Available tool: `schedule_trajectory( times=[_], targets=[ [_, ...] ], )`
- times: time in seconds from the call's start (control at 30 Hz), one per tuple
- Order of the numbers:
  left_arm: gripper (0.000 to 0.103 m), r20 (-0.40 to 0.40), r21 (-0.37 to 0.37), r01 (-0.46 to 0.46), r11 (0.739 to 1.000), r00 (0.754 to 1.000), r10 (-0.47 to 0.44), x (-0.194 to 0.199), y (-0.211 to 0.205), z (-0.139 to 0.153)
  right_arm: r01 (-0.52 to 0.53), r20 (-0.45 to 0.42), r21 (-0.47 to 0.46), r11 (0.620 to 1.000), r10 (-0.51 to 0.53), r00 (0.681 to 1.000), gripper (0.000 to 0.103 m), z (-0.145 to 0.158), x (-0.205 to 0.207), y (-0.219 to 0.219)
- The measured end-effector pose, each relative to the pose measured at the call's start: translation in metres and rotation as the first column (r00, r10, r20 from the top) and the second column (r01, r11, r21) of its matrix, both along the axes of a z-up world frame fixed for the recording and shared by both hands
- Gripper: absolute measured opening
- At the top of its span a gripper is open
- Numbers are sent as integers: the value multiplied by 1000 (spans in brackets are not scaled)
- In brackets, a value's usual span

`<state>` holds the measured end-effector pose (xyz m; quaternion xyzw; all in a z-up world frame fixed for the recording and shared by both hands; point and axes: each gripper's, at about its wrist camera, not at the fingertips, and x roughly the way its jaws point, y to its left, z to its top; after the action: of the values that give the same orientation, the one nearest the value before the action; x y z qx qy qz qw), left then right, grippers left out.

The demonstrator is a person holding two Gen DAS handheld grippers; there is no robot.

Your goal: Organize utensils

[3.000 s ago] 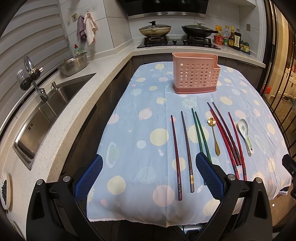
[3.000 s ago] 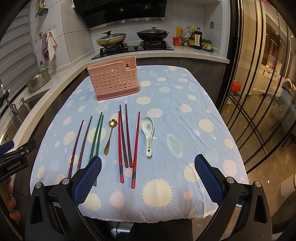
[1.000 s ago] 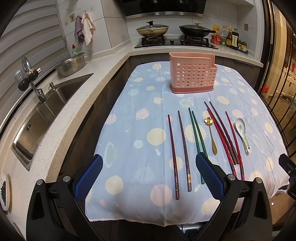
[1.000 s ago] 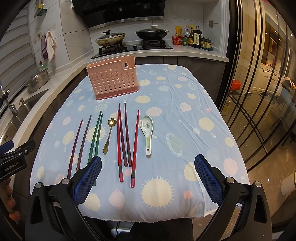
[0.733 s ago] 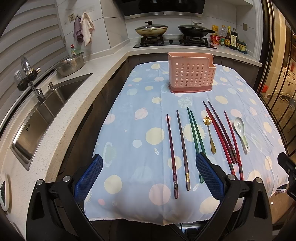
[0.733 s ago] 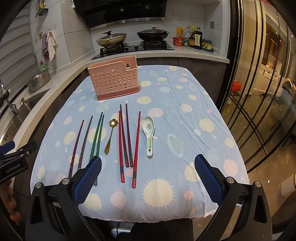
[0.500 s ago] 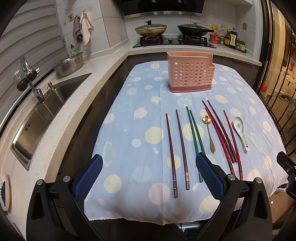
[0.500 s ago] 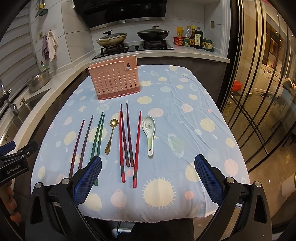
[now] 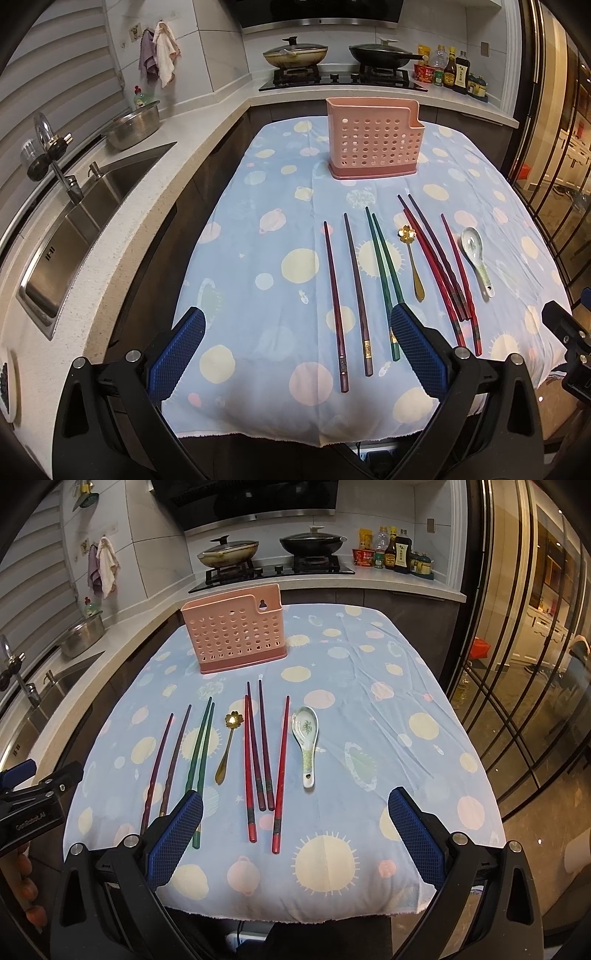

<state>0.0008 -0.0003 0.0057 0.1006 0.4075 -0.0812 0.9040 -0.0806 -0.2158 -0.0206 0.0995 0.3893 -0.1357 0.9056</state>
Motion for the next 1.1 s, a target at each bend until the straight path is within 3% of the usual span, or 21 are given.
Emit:
schedule_trajectory(
  times=[0.4, 0.83, 1.1],
  targets=[
    [96, -31, -1, 10, 1000, 999, -10, 10, 1, -15, -5, -29, 6, 1000, 5, 1000, 96, -9, 14, -4],
    [96, -154, 20, 22, 1000, 988, -19, 32, 3, -71, -14, -93, 14, 1000, 16, 996, 96, -37, 41, -6],
    [85, -227, 25, 26, 999, 974, -20, 45, 6, -102, -22, -122, 13, 1000, 24, 992, 96, -46, 54, -3]
  ],
)
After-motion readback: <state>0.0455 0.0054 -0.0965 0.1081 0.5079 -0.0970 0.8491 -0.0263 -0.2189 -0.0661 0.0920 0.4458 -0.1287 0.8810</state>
